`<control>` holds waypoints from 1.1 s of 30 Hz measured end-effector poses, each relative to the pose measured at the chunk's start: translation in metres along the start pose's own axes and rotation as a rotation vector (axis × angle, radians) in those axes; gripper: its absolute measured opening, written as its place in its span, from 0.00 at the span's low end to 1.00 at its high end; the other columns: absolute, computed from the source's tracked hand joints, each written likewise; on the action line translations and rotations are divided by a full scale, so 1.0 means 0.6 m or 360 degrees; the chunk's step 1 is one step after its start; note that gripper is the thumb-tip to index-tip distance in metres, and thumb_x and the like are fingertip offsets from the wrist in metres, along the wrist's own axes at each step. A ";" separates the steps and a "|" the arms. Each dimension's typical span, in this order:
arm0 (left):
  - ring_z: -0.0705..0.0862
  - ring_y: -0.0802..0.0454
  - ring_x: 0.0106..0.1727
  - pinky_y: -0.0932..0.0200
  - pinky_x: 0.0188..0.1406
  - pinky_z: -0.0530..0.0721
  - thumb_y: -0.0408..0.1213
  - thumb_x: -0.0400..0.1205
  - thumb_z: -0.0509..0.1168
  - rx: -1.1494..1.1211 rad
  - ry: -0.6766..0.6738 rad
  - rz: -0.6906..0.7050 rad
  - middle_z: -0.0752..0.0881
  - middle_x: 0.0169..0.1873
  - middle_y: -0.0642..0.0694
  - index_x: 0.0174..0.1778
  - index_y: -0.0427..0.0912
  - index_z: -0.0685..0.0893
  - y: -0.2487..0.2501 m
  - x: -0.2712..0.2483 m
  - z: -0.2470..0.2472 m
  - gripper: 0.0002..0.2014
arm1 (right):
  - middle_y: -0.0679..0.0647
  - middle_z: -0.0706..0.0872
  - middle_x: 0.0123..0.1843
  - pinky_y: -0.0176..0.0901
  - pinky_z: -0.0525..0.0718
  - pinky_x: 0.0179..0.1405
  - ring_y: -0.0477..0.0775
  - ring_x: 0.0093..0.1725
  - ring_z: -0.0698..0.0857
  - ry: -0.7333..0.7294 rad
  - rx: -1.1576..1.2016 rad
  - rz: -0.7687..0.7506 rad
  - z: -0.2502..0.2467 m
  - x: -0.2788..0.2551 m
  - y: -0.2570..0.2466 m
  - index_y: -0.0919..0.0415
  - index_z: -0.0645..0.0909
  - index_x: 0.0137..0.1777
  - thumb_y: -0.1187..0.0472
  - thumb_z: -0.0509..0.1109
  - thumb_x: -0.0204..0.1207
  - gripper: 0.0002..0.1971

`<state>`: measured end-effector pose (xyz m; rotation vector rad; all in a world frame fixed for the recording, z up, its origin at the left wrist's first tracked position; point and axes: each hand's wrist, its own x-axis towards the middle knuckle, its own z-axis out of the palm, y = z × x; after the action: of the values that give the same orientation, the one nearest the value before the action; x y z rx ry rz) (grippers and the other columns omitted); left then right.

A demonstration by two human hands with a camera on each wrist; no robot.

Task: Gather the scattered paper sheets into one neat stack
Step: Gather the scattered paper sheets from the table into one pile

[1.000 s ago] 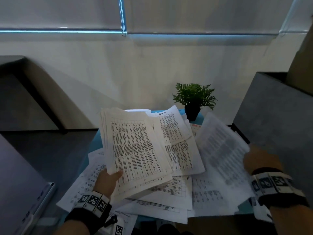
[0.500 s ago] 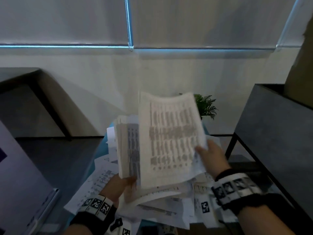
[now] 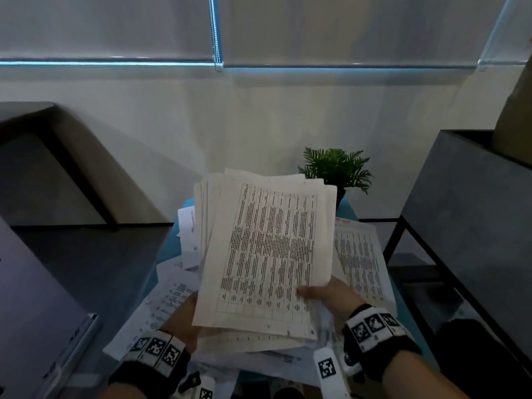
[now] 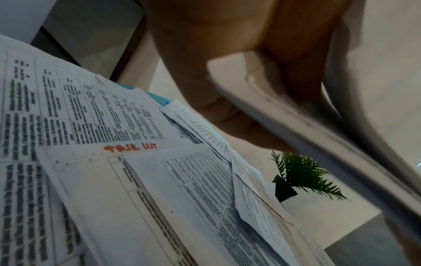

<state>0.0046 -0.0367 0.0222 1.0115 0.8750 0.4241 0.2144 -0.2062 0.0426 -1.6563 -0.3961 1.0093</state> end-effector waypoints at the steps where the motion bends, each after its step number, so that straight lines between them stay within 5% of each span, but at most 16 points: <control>1: 0.83 0.46 0.43 0.50 0.46 0.83 0.35 0.86 0.55 0.0002 0.0002 -0.0025 0.80 0.66 0.29 0.64 0.30 0.77 0.001 0.009 0.001 0.16 | 0.67 0.87 0.50 0.53 0.84 0.56 0.60 0.50 0.85 0.0094 -0.0026 -0.0039 0.004 0.004 0.001 0.70 0.82 0.53 0.68 0.77 0.68 0.14; 4: 0.88 0.38 0.47 0.42 0.53 0.82 0.61 0.79 0.56 -0.0131 -0.0271 -0.0136 0.90 0.50 0.35 0.46 0.41 0.92 0.027 -0.001 0.012 0.29 | 0.61 0.83 0.41 0.47 0.86 0.43 0.56 0.41 0.83 0.0265 -0.0058 -0.0136 0.017 0.016 -0.002 0.69 0.80 0.49 0.71 0.76 0.68 0.11; 7: 0.88 0.36 0.49 0.42 0.54 0.82 0.55 0.54 0.82 0.0267 -0.0187 -0.0019 0.91 0.48 0.32 0.51 0.37 0.90 0.010 0.030 0.007 0.34 | 0.59 0.85 0.42 0.37 0.84 0.34 0.53 0.39 0.84 0.0239 -0.0145 -0.0233 0.028 0.029 -0.009 0.67 0.80 0.49 0.69 0.76 0.69 0.11; 10: 0.84 0.41 0.43 0.54 0.41 0.83 0.36 0.71 0.76 0.0431 0.0198 0.0155 0.90 0.43 0.36 0.60 0.33 0.85 -0.008 0.060 0.004 0.22 | 0.56 0.87 0.51 0.46 0.84 0.53 0.55 0.51 0.86 0.0116 -0.0343 -0.0289 0.022 0.049 -0.002 0.60 0.81 0.54 0.57 0.69 0.77 0.10; 12: 0.86 0.41 0.46 0.50 0.45 0.85 0.29 0.78 0.69 0.0405 0.0297 0.0179 0.89 0.42 0.42 0.63 0.33 0.83 -0.013 0.072 0.002 0.16 | 0.55 0.84 0.53 0.44 0.81 0.52 0.55 0.54 0.84 0.0209 -0.0609 -0.0264 0.002 0.073 0.015 0.62 0.80 0.58 0.53 0.65 0.80 0.15; 17: 0.80 0.46 0.35 0.59 0.31 0.75 0.30 0.80 0.67 0.0351 0.0557 0.0211 0.84 0.36 0.46 0.61 0.34 0.81 -0.021 0.084 -0.015 0.14 | 0.63 0.75 0.68 0.52 0.80 0.63 0.65 0.63 0.79 0.0885 -0.0974 0.0066 -0.070 0.124 0.054 0.56 0.73 0.70 0.52 0.79 0.63 0.34; 21: 0.77 0.48 0.29 0.61 0.29 0.74 0.29 0.80 0.67 0.0271 0.0618 0.0226 0.83 0.33 0.44 0.58 0.33 0.82 -0.020 0.084 -0.024 0.12 | 0.64 0.77 0.68 0.47 0.77 0.60 0.65 0.63 0.80 0.0808 -0.0968 0.0193 -0.085 0.133 0.061 0.59 0.62 0.76 0.57 0.81 0.61 0.45; 24: 0.78 0.47 0.30 0.61 0.30 0.75 0.29 0.80 0.67 0.0253 0.0608 0.0212 0.84 0.34 0.43 0.59 0.32 0.82 -0.020 0.083 -0.026 0.13 | 0.67 0.79 0.66 0.46 0.78 0.55 0.65 0.60 0.81 0.0791 -0.0810 0.0199 -0.085 0.136 0.055 0.66 0.64 0.75 0.70 0.74 0.68 0.35; 27: 0.81 0.46 0.35 0.61 0.33 0.78 0.29 0.80 0.67 0.0243 0.0565 0.0215 0.85 0.37 0.44 0.63 0.32 0.81 -0.022 0.082 -0.026 0.15 | 0.71 0.84 0.58 0.50 0.81 0.52 0.65 0.51 0.84 0.0682 -0.0990 0.0228 -0.088 0.127 0.038 0.76 0.80 0.59 0.69 0.67 0.74 0.15; 30: 0.82 0.47 0.36 0.62 0.33 0.78 0.29 0.80 0.67 0.0266 0.0530 0.0232 0.85 0.36 0.46 0.63 0.32 0.81 -0.022 0.073 -0.023 0.15 | 0.68 0.84 0.50 0.46 0.79 0.43 0.59 0.40 0.80 0.0601 -0.1135 0.0194 -0.103 0.106 0.016 0.69 0.82 0.43 0.67 0.63 0.77 0.07; 33: 0.83 0.47 0.38 0.58 0.40 0.81 0.29 0.80 0.67 0.0287 0.0501 0.0227 0.85 0.37 0.45 0.62 0.33 0.82 -0.022 0.069 -0.025 0.15 | 0.64 0.81 0.52 0.47 0.75 0.46 0.63 0.47 0.80 0.0784 -0.1336 -0.0005 -0.127 0.067 -0.014 0.66 0.75 0.46 0.66 0.58 0.79 0.06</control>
<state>0.0165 -0.0070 -0.0109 1.1972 1.1422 0.6463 0.2991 -0.2225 0.0361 -2.5690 -0.5217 0.3907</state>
